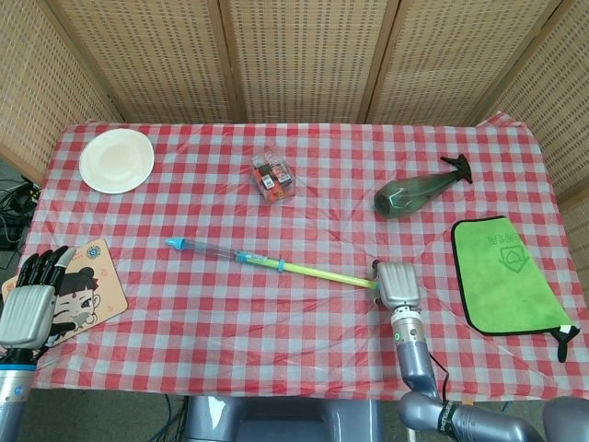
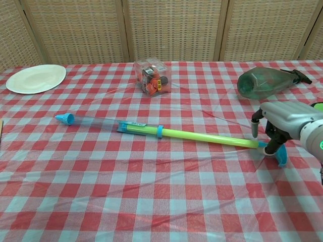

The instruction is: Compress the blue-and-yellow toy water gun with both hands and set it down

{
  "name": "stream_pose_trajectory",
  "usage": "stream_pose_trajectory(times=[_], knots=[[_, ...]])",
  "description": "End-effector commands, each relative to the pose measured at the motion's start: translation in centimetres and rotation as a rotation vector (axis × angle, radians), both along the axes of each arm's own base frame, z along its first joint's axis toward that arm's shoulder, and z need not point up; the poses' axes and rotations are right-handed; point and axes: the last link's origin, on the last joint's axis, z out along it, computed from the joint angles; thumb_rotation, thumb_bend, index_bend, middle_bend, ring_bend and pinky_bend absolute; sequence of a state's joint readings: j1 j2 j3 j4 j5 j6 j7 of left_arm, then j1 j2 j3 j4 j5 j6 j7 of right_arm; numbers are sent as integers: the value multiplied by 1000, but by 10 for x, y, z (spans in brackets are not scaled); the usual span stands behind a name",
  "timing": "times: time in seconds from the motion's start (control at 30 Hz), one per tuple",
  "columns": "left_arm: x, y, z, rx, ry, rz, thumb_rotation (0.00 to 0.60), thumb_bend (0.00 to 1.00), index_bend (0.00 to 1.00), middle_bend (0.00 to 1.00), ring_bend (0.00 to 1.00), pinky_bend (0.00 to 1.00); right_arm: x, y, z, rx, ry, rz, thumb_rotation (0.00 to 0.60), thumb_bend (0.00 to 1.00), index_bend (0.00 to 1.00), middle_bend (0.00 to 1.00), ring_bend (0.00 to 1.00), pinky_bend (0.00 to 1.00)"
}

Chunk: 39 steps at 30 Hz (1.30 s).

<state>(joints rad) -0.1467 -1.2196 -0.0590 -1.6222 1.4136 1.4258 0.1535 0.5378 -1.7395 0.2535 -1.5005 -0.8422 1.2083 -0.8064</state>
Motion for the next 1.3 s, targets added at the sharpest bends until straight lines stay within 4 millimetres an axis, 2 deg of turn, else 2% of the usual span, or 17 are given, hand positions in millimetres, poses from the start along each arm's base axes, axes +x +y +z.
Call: stream_pose_trajectory(times=[0.03,0.3,0.57,0.77,1.03,1.3], knots=[[0,0,0,0,1,1,600,93,0,0,0,0,-5,-1,-1,8,7,-14,600,452,521,1000,1000,629],[0,1,-1,-2,5,5,600,94,0,0,0,0,-16,-6,-4,23,11,-40,600,464,569,1000,1000,629],[-1,1,-1,-6,4,10,600,97,0,0,0,0,-15,-8,-5,23,-15,-25,600,556,715,1000,1000,630],[-3,3,0,-5,0,19,600,98,0,0,0,0,10,-13,16,1,-139,-3,600,582,791,1000,1000,630],[-4,8,8,-7,-5,40,600,100,0,0,0,0,23,-20,41,17,-233,-6,600,585,812,1000,1000,630],[23,34,26,-7,27,3,600,106,0,0,0,0,34,-31,59,5,-208,21,600,585,814,1000,1000,630]])
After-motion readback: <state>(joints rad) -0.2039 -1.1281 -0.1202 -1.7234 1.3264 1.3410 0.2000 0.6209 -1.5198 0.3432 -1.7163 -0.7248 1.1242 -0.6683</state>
